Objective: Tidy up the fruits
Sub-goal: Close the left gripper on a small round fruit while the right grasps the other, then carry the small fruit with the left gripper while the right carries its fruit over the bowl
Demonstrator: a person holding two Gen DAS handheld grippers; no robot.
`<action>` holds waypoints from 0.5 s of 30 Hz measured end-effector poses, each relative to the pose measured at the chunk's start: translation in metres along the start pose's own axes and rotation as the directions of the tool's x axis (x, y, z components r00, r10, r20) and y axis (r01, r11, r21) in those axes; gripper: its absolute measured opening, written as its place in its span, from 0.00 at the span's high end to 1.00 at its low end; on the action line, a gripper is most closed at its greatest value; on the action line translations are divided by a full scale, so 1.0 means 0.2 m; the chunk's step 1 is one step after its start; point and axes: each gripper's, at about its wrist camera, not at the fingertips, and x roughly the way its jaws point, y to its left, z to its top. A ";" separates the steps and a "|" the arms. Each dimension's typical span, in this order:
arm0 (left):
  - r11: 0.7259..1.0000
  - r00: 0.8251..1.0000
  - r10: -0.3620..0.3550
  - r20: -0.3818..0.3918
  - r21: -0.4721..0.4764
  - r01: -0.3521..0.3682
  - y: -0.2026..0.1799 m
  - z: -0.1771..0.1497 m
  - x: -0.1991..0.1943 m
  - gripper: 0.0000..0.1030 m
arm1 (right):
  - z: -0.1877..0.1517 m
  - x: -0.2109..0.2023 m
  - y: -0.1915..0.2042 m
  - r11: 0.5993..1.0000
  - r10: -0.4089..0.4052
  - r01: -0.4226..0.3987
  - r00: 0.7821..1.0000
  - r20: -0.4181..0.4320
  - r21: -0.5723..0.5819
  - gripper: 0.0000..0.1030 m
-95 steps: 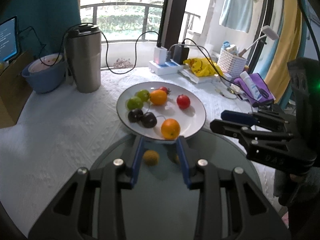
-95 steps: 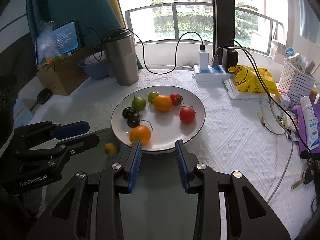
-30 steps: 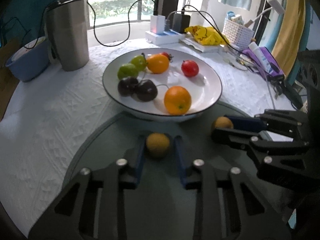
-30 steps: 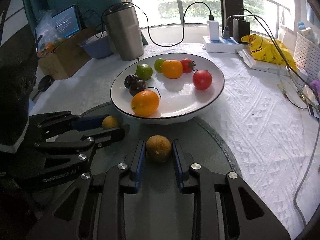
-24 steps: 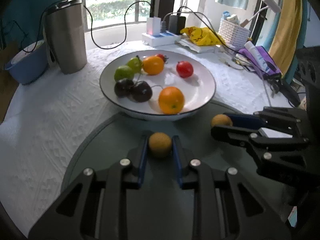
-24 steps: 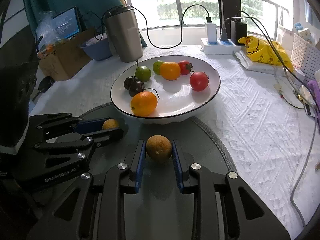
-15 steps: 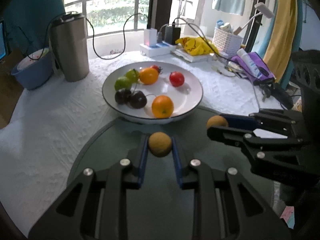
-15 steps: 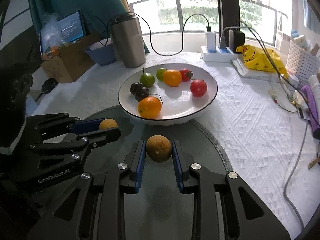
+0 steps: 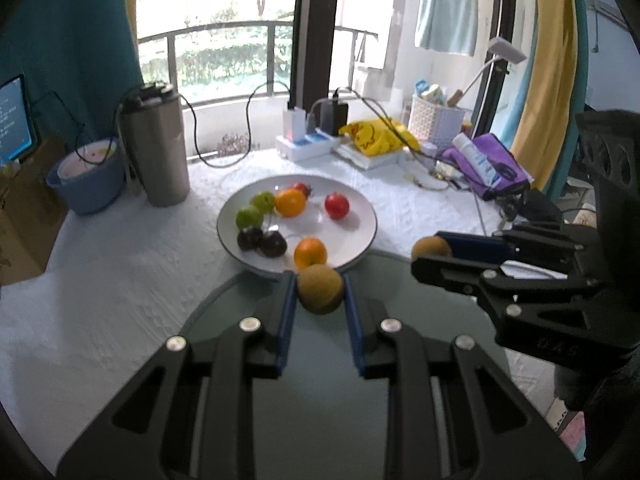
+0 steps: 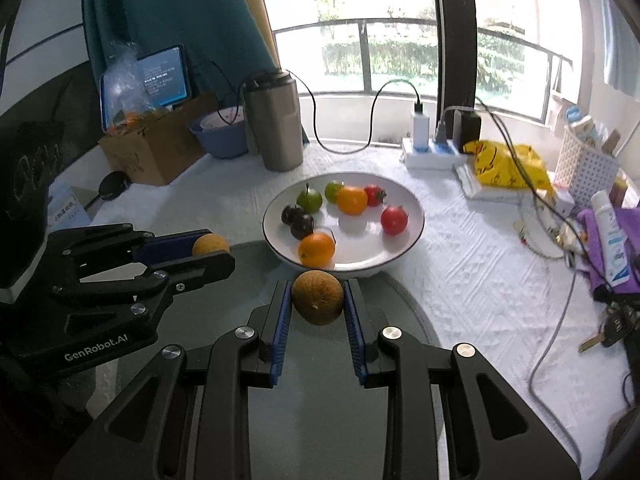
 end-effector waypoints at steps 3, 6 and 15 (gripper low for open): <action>1.000 1.000 0.001 0.017 0.006 -0.001 -0.01 0.03 -0.03 0.76 | 0.03 -0.03 -0.01 1.000 -0.004 0.004 1.000 0.014 -0.007 0.73; 1.000 0.999 0.002 0.037 0.006 -0.002 -0.01 0.07 -0.05 0.76 | 0.06 -0.06 -0.02 1.000 -0.007 0.007 1.000 0.023 -0.016 0.73; 1.000 0.998 0.010 0.062 0.004 -0.010 -0.02 0.18 -0.04 0.76 | 0.16 -0.07 -0.07 0.999 -0.006 0.007 0.999 0.046 -0.032 0.73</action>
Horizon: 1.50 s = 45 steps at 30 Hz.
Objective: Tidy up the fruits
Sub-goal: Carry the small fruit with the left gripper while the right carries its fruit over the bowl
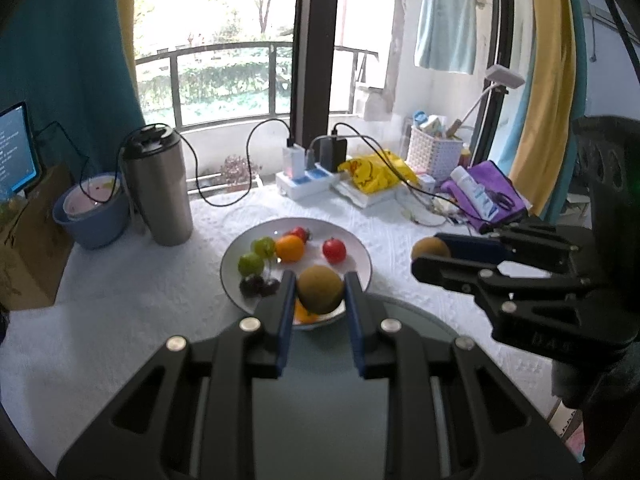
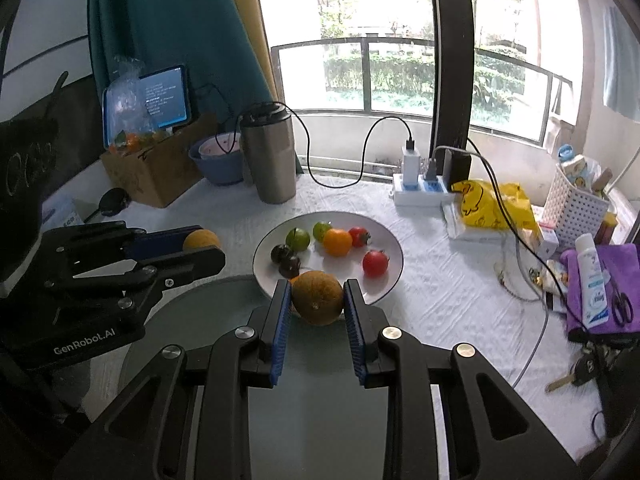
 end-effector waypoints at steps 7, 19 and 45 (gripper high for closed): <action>1.000 1.000 -0.009 -0.022 -0.005 0.009 0.00 0.04 0.11 0.76 | 0.05 0.09 -0.08 1.000 0.011 -0.011 1.000 -0.015 0.009 0.73; 0.998 0.993 -0.051 -0.110 -0.030 0.048 0.00 0.04 0.39 0.76 | 0.03 0.30 -0.24 0.998 0.032 -0.028 0.996 -0.079 0.054 0.73; 0.996 0.970 -0.090 -0.224 -0.043 0.083 0.00 -0.02 0.66 0.75 | 0.00 0.57 -0.35 0.993 0.088 -0.076 0.987 -0.133 0.094 0.73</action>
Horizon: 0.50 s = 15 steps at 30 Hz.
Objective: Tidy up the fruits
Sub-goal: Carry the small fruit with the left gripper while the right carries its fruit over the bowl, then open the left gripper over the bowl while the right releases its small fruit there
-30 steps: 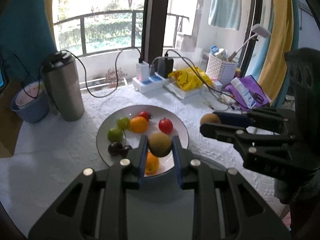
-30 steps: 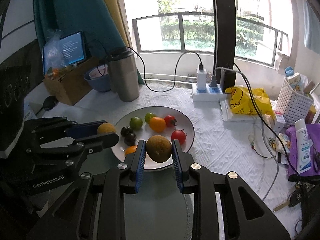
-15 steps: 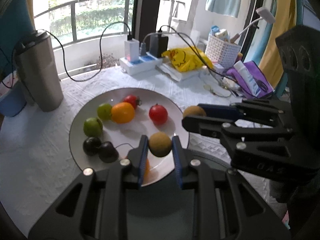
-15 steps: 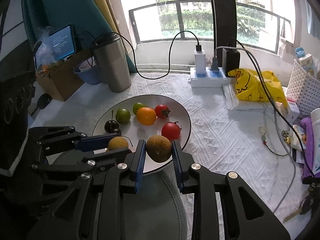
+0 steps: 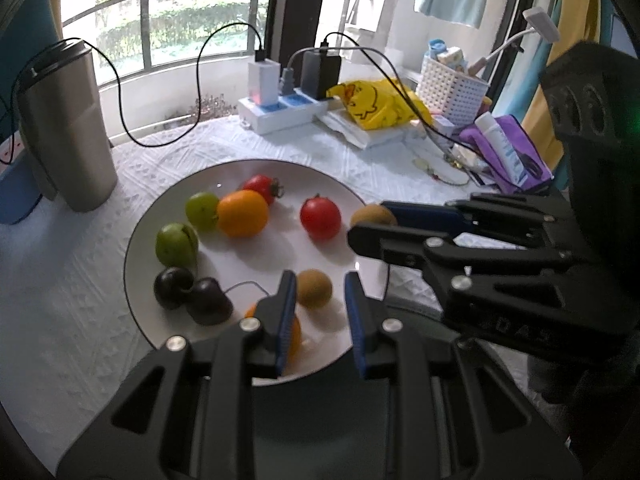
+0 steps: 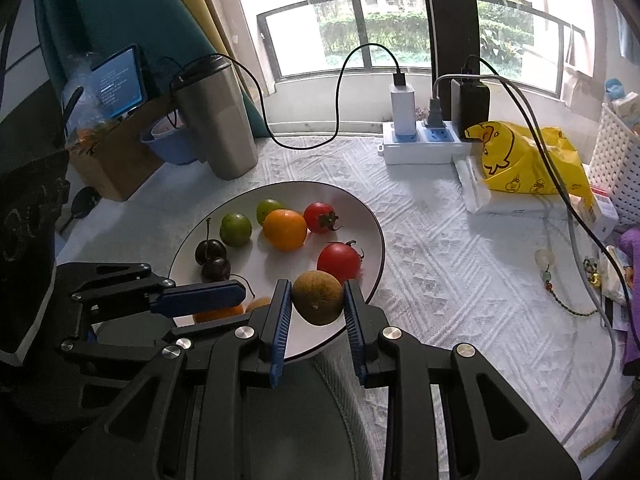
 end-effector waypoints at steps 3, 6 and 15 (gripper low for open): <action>1.000 1.000 0.008 0.001 -0.002 -0.008 0.00 0.00 0.00 0.75 | 0.00 0.01 0.00 1.000 0.007 -0.007 1.000 0.000 0.000 0.73; 1.000 1.000 0.015 0.001 -0.011 -0.015 0.01 0.01 -0.01 0.75 | 0.00 0.03 0.00 1.000 0.011 -0.011 1.000 -0.005 0.000 0.73; 0.999 0.999 0.041 0.008 -0.023 -0.041 0.03 0.00 -0.03 0.73 | -0.01 0.06 -0.01 1.000 0.005 -0.005 1.000 -0.018 0.008 0.73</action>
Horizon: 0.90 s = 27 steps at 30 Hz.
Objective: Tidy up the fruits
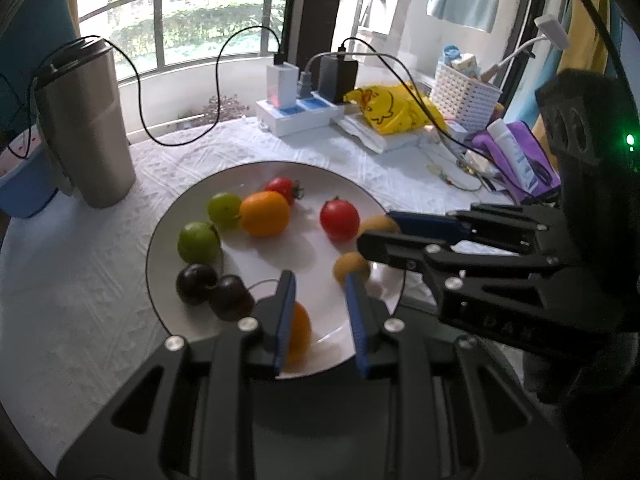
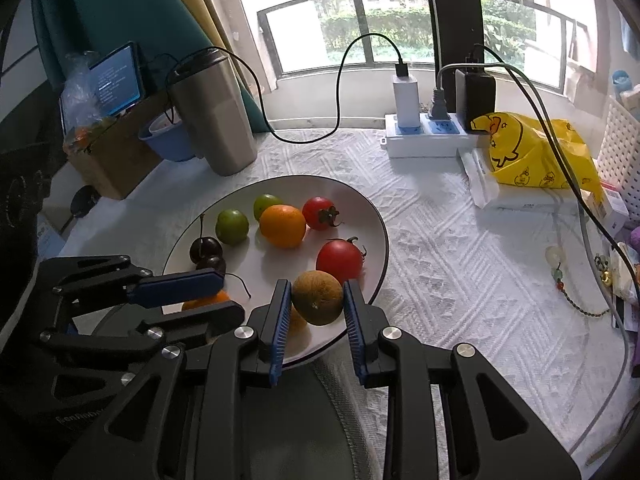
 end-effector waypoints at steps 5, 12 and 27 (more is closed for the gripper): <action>1.000 1.000 0.006 0.006 0.000 -0.006 0.00 0.00 -0.02 0.73 | 0.00 -0.01 0.01 1.000 -0.010 0.010 1.000 0.006 0.002 0.73; 1.000 1.000 0.018 0.023 -0.005 -0.018 0.01 -0.01 -0.07 0.73 | 0.00 -0.06 0.03 1.000 -0.020 0.020 1.000 0.019 -0.004 0.73; 0.999 0.997 0.030 0.070 -0.013 -0.029 0.01 -0.05 -0.21 0.70 | -0.02 -0.20 0.14 0.999 -0.045 0.047 0.998 0.046 -0.027 0.73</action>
